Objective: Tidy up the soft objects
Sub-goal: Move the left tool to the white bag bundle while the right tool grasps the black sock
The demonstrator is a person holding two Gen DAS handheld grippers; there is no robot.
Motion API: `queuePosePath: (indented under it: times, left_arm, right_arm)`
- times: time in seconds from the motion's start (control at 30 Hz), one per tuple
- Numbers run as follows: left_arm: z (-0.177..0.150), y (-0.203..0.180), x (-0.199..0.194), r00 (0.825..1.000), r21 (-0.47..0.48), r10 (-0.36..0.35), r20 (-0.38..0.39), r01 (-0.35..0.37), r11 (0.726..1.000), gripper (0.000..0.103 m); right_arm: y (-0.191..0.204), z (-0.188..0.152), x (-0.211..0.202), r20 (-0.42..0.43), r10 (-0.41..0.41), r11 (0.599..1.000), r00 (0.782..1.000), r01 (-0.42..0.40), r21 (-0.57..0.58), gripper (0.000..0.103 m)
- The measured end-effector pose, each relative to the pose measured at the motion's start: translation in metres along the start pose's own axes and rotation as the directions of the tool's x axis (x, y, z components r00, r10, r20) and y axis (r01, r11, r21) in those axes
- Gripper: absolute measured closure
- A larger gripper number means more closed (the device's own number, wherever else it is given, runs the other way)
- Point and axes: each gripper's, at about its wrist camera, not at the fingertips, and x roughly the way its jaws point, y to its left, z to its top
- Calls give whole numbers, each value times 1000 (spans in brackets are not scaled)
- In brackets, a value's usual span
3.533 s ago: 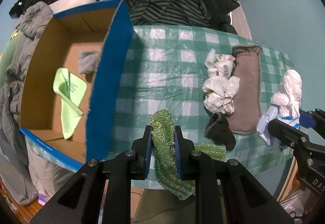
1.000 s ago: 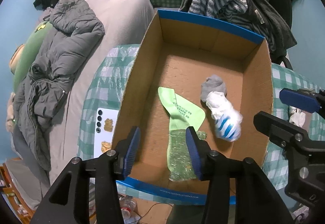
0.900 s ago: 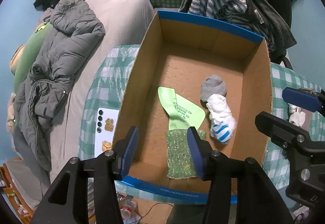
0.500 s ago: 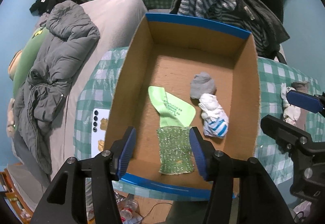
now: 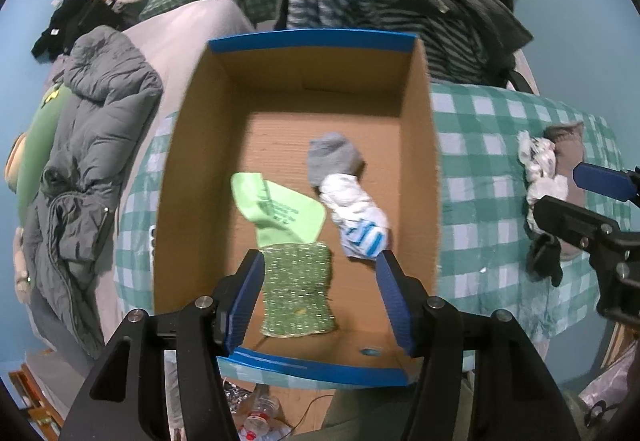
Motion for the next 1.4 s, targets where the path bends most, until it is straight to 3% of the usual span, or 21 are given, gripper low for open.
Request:
queuePosePath:
  times: [0.4, 0.63, 1.0, 1.4]
  left_arm:
    - [6, -59, -1, 1000, 93, -24, -13, 25, 995, 40]
    - [7, -93, 12, 998, 139, -40, -48, 46, 989, 40]
    - [-2, -134, 43, 995, 235, -41, -96, 62, 970, 40]
    - [-13, -150, 73, 991, 247, -43, -129, 74, 966, 40]
  right_arm:
    - [-74, -28, -8, -26, -30, 995, 999, 32, 92, 30]
    - [-102, -48, -1, -34, -31, 996, 999, 34, 85, 30]
    - [-120, -88, 37, -105, -25, 998, 994, 30, 49, 30]
    - [-114, -108, 70, -131, -58, 998, 990, 54, -32, 30]
